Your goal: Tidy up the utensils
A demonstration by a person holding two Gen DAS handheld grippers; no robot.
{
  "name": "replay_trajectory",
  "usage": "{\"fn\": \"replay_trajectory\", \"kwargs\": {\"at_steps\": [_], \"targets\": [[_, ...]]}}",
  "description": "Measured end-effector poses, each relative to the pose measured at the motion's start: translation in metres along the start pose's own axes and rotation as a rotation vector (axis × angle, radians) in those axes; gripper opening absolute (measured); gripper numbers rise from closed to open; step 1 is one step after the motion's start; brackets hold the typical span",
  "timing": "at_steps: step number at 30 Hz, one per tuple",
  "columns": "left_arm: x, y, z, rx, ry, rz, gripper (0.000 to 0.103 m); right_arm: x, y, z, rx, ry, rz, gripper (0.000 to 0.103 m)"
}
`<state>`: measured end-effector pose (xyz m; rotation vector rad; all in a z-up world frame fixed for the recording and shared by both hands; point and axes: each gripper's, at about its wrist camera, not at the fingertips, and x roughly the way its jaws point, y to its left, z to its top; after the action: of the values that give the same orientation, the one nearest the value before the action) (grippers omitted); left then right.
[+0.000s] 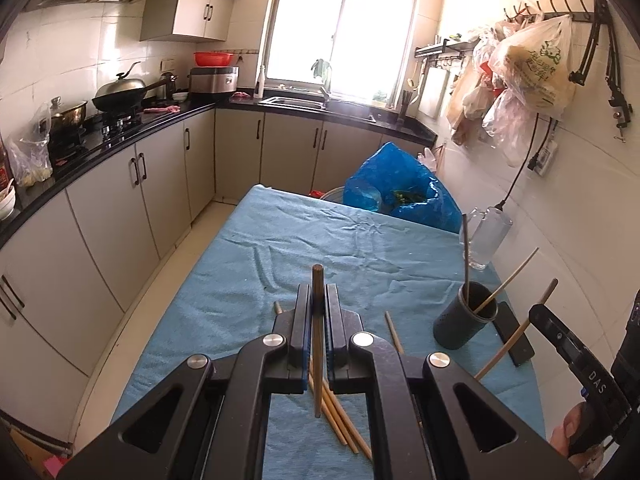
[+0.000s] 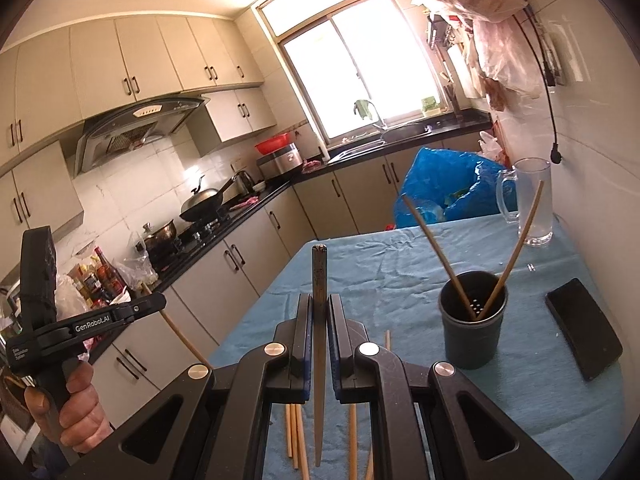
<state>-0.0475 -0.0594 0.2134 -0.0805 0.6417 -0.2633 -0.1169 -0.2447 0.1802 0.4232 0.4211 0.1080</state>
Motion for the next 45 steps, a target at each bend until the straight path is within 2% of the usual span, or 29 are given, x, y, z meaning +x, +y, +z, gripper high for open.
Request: {"fn": "replay_trajectory", "kwargs": {"at_steps": [13,26,38,45], "targets": [[0.003,-0.04,0.026,0.057,0.015,-0.091,0.005,-0.035,-0.037,0.026,0.061,-0.097,-0.09,0.008],[0.012,-0.104,0.064,0.109,0.011,-0.157,0.005,-0.062,-0.07,0.065,0.102,-0.183,-0.156,0.008],[0.023,-0.168,0.109,0.13,-0.031,-0.214,0.005,-0.065,-0.092,0.105,0.121,-0.259,-0.219,0.008],[0.048,-0.195,0.123,0.115,-0.031,-0.248,0.005,-0.057,-0.107,0.114,0.127,-0.282,-0.259,0.008]]}}
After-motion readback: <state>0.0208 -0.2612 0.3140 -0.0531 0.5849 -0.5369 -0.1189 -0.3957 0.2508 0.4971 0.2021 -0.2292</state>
